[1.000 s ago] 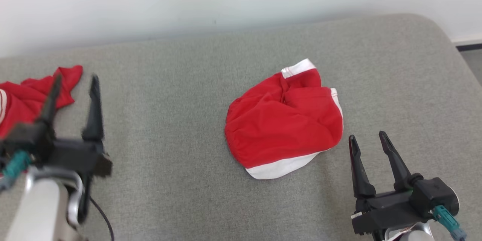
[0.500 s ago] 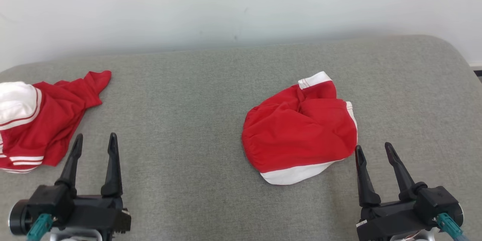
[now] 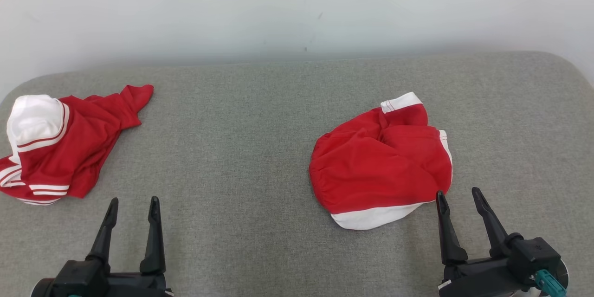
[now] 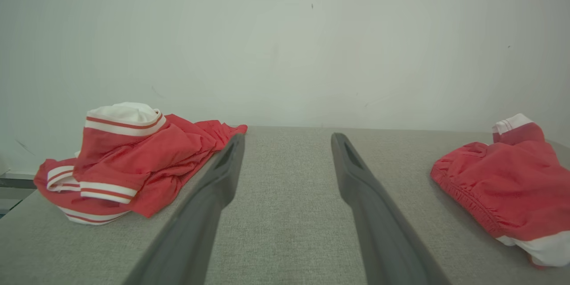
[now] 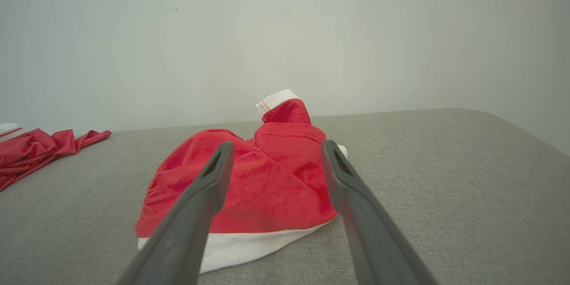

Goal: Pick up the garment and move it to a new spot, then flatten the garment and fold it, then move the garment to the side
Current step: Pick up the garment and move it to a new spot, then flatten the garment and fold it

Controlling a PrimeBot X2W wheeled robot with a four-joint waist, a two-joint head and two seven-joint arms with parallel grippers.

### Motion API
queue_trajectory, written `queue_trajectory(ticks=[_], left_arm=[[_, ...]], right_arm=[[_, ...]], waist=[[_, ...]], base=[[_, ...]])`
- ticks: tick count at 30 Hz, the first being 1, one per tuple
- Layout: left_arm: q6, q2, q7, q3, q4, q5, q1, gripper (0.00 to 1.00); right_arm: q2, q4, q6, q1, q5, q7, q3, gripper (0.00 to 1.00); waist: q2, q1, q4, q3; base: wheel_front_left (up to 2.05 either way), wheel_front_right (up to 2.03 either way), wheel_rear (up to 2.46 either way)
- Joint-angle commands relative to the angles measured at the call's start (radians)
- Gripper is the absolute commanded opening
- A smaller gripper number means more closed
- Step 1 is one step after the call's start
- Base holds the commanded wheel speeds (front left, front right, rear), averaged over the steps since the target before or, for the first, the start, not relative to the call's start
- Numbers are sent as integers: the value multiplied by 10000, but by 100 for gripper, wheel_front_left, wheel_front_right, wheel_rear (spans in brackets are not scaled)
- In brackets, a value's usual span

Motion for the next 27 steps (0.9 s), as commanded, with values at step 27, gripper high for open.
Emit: queue_trajectory(ticks=[27], left_arm=[[-229,-480,-33,92,217,489,271,100]], right_arm=[[10,244,-23,70,33,-7,21,100]], waist=[[0,-1,51,135]], base=[[0,0,0]])
